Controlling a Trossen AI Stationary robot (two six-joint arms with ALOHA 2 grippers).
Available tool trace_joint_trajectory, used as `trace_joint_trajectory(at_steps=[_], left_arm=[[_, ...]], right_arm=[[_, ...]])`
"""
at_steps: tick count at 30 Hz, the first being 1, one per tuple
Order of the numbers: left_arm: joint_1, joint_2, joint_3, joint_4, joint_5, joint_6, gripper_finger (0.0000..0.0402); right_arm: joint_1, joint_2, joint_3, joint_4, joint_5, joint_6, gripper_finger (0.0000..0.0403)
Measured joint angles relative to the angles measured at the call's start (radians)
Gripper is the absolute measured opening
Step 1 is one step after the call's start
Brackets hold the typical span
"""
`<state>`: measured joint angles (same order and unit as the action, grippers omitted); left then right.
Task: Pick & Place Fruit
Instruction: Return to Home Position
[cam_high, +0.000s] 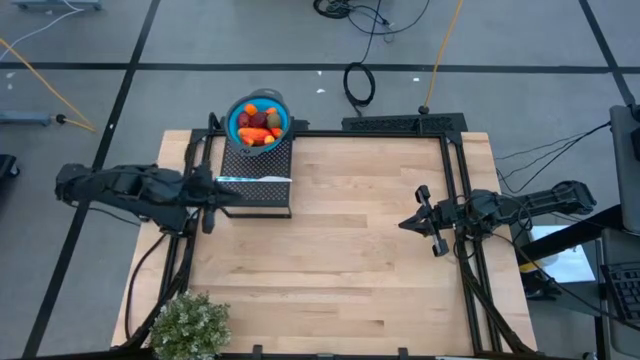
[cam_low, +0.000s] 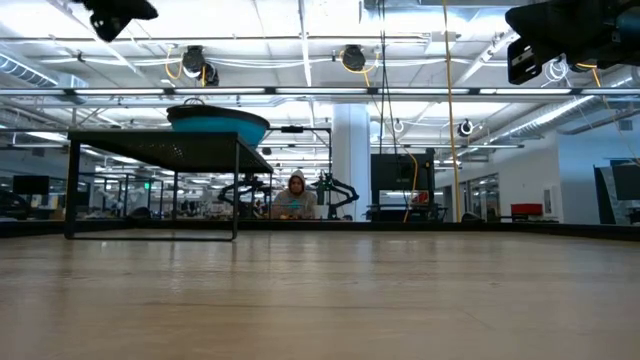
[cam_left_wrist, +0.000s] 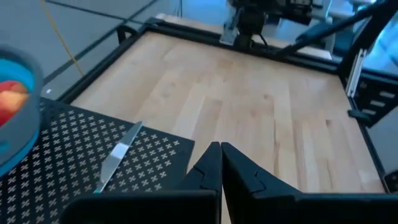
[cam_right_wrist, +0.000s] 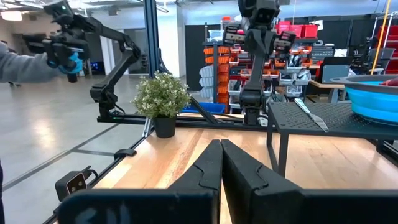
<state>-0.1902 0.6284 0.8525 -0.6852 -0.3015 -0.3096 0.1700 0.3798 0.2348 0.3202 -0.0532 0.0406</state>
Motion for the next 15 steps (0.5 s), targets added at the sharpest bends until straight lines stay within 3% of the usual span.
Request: trace_joint_trajectory(at_steps=[15], left_arm=[[0.0,-0.325,-0.214,0.03,-0.042,-0.013,0.0002]], right_arm=[[0.0,0.0,0.0,-0.037,0.0,0.0,0.0]])
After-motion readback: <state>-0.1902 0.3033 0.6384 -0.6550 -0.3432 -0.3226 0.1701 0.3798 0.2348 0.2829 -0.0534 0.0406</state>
